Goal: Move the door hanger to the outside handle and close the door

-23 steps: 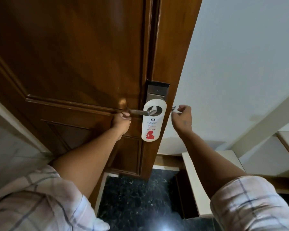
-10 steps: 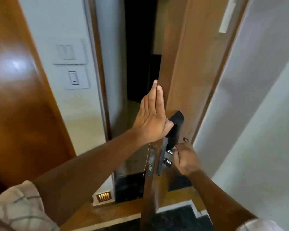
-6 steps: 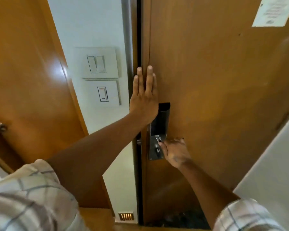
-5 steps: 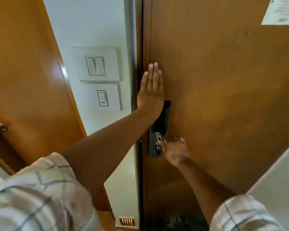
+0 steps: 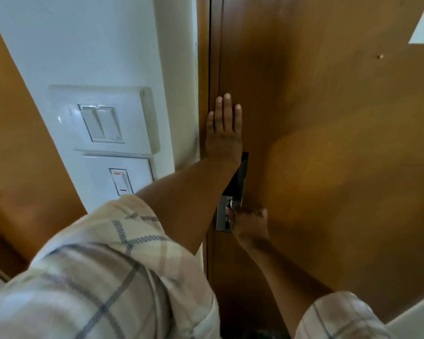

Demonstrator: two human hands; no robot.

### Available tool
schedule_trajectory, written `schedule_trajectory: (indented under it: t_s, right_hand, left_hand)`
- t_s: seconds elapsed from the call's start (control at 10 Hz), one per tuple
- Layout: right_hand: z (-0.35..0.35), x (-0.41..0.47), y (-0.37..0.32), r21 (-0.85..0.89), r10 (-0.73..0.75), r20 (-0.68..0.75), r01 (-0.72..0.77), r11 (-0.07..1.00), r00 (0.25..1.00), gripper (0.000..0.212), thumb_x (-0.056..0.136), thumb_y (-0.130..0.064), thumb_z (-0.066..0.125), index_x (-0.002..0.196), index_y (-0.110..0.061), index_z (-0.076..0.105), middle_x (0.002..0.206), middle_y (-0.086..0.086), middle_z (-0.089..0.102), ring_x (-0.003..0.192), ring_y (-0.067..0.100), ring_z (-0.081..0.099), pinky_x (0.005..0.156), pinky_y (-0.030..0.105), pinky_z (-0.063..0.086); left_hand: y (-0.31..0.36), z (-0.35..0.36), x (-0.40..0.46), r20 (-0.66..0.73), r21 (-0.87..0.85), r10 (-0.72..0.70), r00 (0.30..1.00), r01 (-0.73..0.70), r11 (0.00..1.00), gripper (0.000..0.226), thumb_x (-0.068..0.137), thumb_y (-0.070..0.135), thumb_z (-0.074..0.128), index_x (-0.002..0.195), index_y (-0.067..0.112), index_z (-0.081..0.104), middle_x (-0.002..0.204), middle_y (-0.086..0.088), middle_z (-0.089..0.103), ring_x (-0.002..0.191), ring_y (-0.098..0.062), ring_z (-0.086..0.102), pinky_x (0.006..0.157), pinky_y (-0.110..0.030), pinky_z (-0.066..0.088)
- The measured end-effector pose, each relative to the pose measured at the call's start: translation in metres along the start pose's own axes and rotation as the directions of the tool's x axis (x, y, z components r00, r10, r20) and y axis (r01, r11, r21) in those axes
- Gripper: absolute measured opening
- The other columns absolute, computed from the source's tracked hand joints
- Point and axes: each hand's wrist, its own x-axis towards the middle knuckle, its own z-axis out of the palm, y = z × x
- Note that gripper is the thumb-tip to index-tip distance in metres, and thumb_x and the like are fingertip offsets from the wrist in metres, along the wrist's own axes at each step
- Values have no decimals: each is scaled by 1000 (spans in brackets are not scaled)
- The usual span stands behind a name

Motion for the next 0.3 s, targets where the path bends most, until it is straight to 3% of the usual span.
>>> schedule_trajectory:
  t_s: [0.2,0.3]
  right_hand:
    - [-4,-2,1,27,-20,112,17,999,993,52,100,-55,13,87,-30,56,54,-7,49,53,9,47,83,41,34]
    - [-22,11,6,46,-65,197,57,997,978,49,100,-54,16,87,-31,58,65,-5,56,66,14,52,81,42,31]
  left_hand:
    - [-7,-3,-7,-4,4,73,997,-73,997,100,87,12,59,151,2,-17,161,-32,-13,149,-48,-13,120,-56,-4]
    - [-13,-12,-12,21,-45,135,991,-134,990,100,85,1,60,153,5,-13,161,-29,-18,149,-46,-17,122,-55,3]
